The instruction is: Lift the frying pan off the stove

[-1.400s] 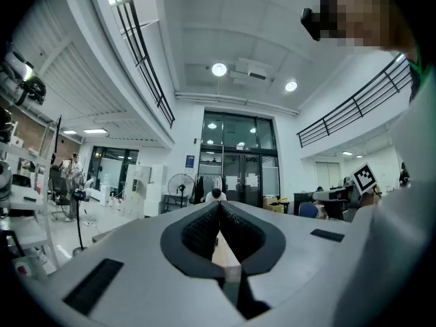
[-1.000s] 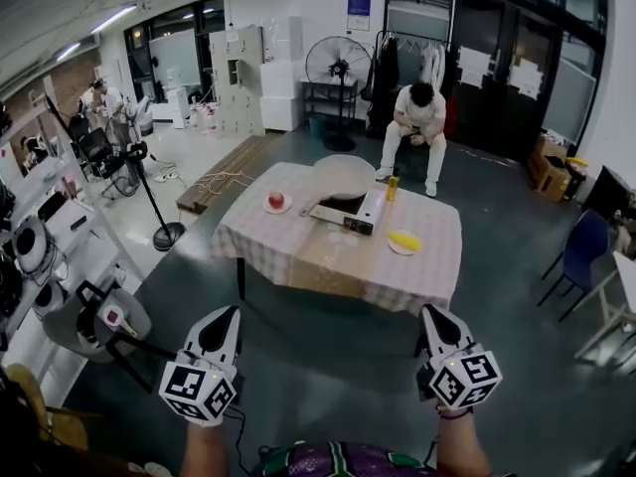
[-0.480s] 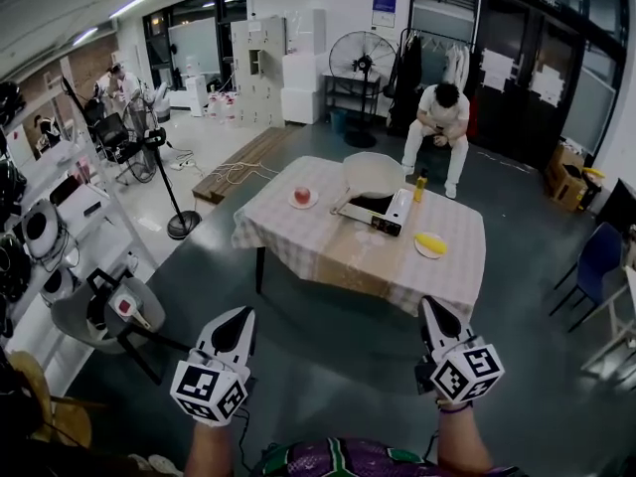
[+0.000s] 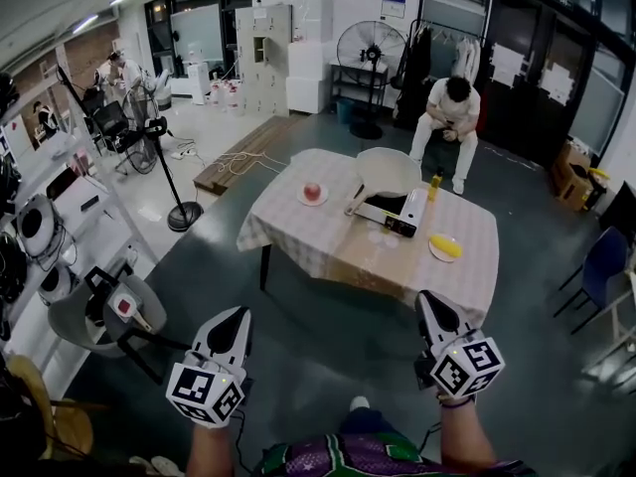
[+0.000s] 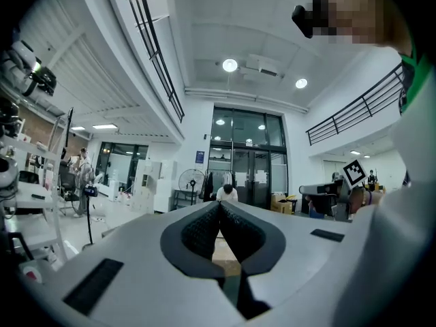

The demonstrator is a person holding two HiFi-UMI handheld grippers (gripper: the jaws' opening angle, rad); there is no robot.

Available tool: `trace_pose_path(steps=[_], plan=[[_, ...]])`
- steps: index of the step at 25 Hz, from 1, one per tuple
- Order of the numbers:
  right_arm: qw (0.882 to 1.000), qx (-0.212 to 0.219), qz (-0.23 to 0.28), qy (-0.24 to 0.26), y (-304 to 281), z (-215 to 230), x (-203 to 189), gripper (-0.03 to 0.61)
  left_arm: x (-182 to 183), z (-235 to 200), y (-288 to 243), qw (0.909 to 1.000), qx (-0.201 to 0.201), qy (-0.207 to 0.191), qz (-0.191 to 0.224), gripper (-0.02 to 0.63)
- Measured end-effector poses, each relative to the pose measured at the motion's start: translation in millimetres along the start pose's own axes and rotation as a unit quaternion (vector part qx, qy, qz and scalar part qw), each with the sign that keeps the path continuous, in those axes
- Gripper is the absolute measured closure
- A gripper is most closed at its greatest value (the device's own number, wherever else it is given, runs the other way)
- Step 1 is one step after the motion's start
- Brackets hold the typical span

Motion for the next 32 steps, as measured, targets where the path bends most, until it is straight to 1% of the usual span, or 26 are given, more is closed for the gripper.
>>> trace_pose_path(steps=[4, 7, 9, 12, 17, 19, 22, 24, 28, 32], plan=[[1.000, 0.006, -0.002, -0.003, -50, 20, -3, 0.571, -1, -26, -45, 1.0000, 0.001, -0.002, -0.008, 0.591], [1.000, 0.011, 0.001, -0.007, -102, 50, 1, 0.571, 3, -44, -95, 0.9999, 0.005, -0.009, -0.005, 0.591], [1.000, 0.009, 0.002, -0.010, -143, 76, 7, 0.571, 10, -60, -135, 0.9999, 0.011, -0.011, 0.001, 0.591], [1.000, 0.008, 0.000, -0.004, -205, 120, 21, 0.571, 21, -82, -210, 1.0000, 0.004, -0.008, 0.003, 0.591], [1.000, 0.020, 0.001, 0.019, -289, 189, 46, 0.571, 43, -110, -332, 0.9994, -0.007, -0.031, 0.009, 0.591], [1.000, 0.014, 0.002, 0.014, -315, 214, 47, 0.571, 47, -117, -374, 0.9991, -0.014, -0.038, 0.009, 0.591], [1.000, 0.005, -0.001, -0.007, -347, 244, 44, 0.571, 47, -127, -422, 0.9987, -0.026, -0.044, 0.003, 0.591], [1.000, -0.001, -0.006, -0.015, -366, 257, 42, 0.571, 47, -137, -447, 0.9985, -0.033, -0.044, -0.003, 0.591], [1.000, -0.017, -0.010, -0.017, -402, 273, 38, 0.571, 42, -165, -491, 0.9975, -0.050, -0.048, -0.013, 0.591], [0.998, -0.053, -0.008, -0.015, -434, 280, 37, 0.571, 31, -209, -540, 0.9952, -0.087, -0.042, -0.013, 0.591]])
Point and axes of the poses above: the fingertips, and each gripper's own axes: y backward along the fingers, z to its right, x out of its top, the point moved 6 cm from there along y, backward along the fingers, and after that the axes turned 10 degrees about -x, right-handed, at the moved point
